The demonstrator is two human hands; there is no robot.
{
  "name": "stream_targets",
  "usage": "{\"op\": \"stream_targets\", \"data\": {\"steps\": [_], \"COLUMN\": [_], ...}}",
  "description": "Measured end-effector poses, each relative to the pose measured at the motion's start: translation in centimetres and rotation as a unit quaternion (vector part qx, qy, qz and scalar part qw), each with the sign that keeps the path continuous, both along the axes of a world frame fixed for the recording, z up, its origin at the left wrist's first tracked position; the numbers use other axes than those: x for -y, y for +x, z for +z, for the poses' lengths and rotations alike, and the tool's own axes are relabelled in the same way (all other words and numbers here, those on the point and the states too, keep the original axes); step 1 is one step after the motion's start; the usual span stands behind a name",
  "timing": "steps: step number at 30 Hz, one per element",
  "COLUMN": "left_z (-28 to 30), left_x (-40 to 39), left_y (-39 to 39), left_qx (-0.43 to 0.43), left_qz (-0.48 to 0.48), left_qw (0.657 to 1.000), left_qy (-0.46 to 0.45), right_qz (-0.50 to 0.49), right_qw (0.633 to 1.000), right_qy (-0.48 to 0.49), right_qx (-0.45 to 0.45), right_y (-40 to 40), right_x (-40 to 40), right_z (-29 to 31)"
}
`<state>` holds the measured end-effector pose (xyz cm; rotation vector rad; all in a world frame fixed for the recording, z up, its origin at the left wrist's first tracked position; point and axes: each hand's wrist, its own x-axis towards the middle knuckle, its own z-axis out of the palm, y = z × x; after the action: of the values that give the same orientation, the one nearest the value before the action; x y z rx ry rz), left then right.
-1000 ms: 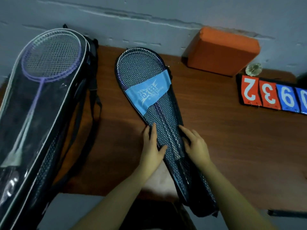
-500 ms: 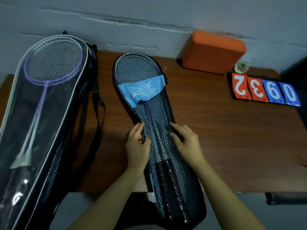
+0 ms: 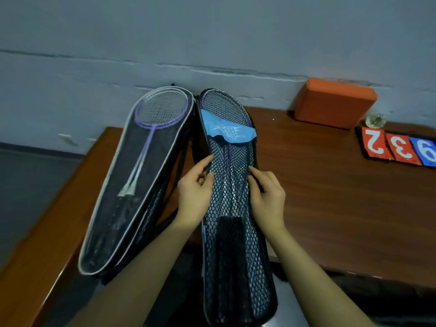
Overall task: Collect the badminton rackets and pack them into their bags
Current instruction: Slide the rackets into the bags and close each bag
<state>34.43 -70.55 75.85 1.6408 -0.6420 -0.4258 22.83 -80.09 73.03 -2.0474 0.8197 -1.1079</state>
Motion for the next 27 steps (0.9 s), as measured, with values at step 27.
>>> {"op": "stream_targets", "data": {"steps": [27], "left_z": [-3.9], "left_x": [-10.9], "left_y": [30.4], "left_qx": [0.107], "left_qz": [-0.043], "left_qw": [0.982], "left_qy": [0.148], "right_qz": [-0.021], "right_qw": [0.973], "right_qy": [0.144], "right_qx": [-0.179], "right_y": [28.1], "right_x": [-10.9], "right_z": [-0.5]}}
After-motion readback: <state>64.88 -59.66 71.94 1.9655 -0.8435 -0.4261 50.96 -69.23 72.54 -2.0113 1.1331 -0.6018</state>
